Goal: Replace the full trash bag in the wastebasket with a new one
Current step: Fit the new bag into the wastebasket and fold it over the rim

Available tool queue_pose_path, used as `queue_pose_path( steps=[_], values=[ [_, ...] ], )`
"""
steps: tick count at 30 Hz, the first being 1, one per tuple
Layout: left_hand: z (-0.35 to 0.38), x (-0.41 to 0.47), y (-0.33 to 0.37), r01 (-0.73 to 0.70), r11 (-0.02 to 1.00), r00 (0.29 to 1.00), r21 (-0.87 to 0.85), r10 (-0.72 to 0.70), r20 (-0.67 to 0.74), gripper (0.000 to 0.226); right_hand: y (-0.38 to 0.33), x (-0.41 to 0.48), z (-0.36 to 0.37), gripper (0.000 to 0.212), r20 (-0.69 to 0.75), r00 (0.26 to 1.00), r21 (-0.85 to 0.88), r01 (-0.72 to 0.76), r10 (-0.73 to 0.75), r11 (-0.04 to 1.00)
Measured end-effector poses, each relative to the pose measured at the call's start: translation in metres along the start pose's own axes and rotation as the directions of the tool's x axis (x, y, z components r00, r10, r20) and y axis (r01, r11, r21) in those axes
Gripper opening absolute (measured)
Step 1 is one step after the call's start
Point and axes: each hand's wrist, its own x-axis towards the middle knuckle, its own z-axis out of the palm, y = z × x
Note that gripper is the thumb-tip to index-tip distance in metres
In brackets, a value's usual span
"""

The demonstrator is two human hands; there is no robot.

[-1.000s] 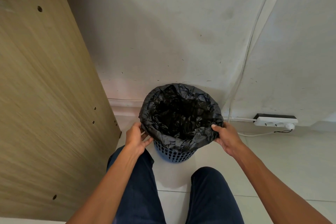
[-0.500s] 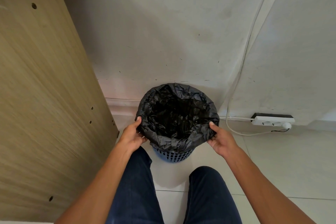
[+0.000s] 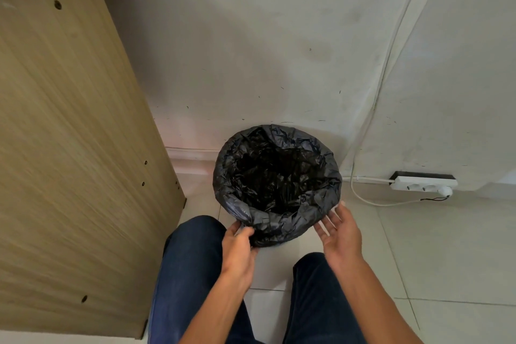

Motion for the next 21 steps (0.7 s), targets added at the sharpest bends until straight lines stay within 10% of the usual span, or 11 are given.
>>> queue_pose_path(
  steps=[4, 12, 21],
  values=[
    [0.001, 0.0, -0.009, 0.096, 0.995, 0.995, -0.035, -0.096, 0.009, 0.042, 0.036, -0.029, -0.004, 0.05, -0.251, 0.964, -0.349, -0.003, -0.09, 0.937],
    [0.0, -0.009, -0.005, 0.12, 0.977, 0.992, 0.179, -0.111, -0.057, 0.028, 0.062, -0.04, 0.003, 0.018, -0.054, 0.998, -0.383, -0.038, 0.019, 0.923],
    [-0.001, -0.004, -0.001, 0.158, 0.92, 0.985, -0.358, -0.174, -0.013, 0.034, 0.042, -0.03, 0.003, 0.019, -0.064, 0.976, 0.092, -0.204, 0.21, 0.975]
  ],
)
